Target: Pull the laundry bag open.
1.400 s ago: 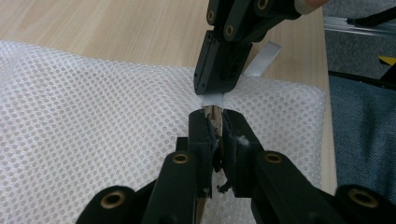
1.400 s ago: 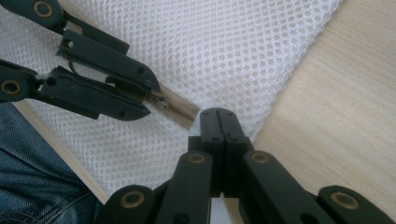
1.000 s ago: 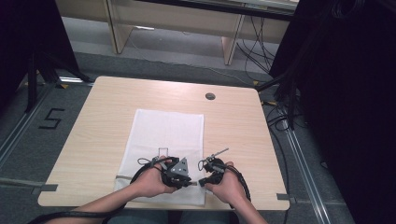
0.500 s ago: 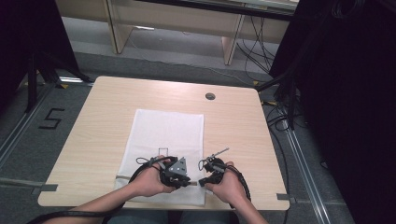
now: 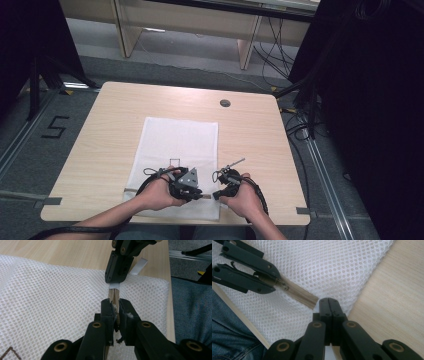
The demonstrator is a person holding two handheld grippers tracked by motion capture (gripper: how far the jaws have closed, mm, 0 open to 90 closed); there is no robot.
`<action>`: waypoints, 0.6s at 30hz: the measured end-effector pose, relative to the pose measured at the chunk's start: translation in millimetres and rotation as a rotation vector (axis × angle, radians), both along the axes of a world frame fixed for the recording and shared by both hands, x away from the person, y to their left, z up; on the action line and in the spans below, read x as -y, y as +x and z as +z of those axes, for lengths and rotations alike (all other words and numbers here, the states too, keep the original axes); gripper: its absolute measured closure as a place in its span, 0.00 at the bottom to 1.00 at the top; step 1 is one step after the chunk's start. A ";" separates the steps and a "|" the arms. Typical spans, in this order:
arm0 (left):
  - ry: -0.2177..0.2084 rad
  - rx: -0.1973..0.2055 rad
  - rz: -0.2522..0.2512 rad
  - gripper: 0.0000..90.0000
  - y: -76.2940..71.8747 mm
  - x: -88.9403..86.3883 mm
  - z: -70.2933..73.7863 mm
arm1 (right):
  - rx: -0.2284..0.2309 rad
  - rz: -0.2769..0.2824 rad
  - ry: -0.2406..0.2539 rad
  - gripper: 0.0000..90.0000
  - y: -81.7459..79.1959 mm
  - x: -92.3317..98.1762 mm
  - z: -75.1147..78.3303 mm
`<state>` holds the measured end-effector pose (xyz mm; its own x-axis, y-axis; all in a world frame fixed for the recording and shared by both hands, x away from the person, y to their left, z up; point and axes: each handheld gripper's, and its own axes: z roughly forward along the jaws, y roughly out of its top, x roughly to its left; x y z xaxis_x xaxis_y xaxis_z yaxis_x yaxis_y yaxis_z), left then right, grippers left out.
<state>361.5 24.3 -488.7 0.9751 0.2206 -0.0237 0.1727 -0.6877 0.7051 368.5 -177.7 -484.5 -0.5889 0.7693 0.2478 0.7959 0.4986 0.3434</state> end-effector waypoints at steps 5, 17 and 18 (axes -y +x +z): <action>-0.003 -0.001 0.000 0.91 -0.2 -0.3 -0.3 | -0.007 -0.003 0.002 1.00 -0.2 0.0 0.5; -0.019 -0.018 0.006 0.91 -0.1 -6.0 1.7 | 0.001 -0.006 0.014 1.00 -0.4 0.2 -0.6; -0.019 -0.012 0.007 0.91 0.2 -6.7 1.8 | -0.007 -0.002 0.009 1.00 0.0 0.6 0.1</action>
